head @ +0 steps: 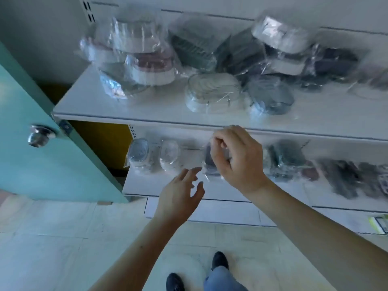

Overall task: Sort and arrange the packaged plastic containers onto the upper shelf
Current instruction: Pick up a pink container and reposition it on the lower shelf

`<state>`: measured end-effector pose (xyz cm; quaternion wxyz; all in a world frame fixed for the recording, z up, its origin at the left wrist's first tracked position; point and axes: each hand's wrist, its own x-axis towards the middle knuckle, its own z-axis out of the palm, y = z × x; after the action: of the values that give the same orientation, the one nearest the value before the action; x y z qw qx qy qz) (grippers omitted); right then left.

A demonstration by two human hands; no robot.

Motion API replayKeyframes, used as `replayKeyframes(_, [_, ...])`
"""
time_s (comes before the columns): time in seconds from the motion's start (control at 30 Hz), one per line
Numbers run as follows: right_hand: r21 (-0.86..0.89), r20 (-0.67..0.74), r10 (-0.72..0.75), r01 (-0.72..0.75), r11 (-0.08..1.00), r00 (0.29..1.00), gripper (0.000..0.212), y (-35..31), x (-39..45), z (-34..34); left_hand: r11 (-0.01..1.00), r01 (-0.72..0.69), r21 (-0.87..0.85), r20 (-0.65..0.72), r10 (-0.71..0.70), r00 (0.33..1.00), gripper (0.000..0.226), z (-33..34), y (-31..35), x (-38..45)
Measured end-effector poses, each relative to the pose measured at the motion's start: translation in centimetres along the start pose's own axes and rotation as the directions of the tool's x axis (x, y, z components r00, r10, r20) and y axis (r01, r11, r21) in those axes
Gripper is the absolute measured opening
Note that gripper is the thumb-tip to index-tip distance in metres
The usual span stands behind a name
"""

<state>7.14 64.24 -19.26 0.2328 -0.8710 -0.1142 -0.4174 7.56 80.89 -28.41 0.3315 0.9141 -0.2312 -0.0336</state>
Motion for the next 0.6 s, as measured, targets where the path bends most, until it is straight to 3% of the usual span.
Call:
replayKeyframes(0.13, [-0.061,-0.174,0.072,-0.083,0.995,0.982,0.018,2.0,3.8,-7.6,0.980,-0.194,-0.047,-0.075,0.191,0.979,0.032,-1.6,8.6,1.8])
replayKeyframes(0.3, [-0.158,-0.286,0.201,-0.252,0.955,0.937,0.012,7.3,5.8,-15.1,0.922,-0.371,-0.114,-0.213,0.342,0.915,0.032,-2.4,18.2,5.2])
replayKeyframes(0.5, [-0.184,-0.290,0.348,-0.409,0.894,0.892,0.028,17.9,5.6,-22.1,0.893,-0.435,-0.117,-0.265,0.394,0.880,0.035,1.4,24.8,11.0])
replayKeyframes(0.6, [-0.181,-0.239,0.502,-0.546,0.818,0.831,0.041,23.9,5.4,-24.5,0.915,-0.398,-0.067,-0.278,0.366,0.888,0.038,3.6,28.1,14.9])
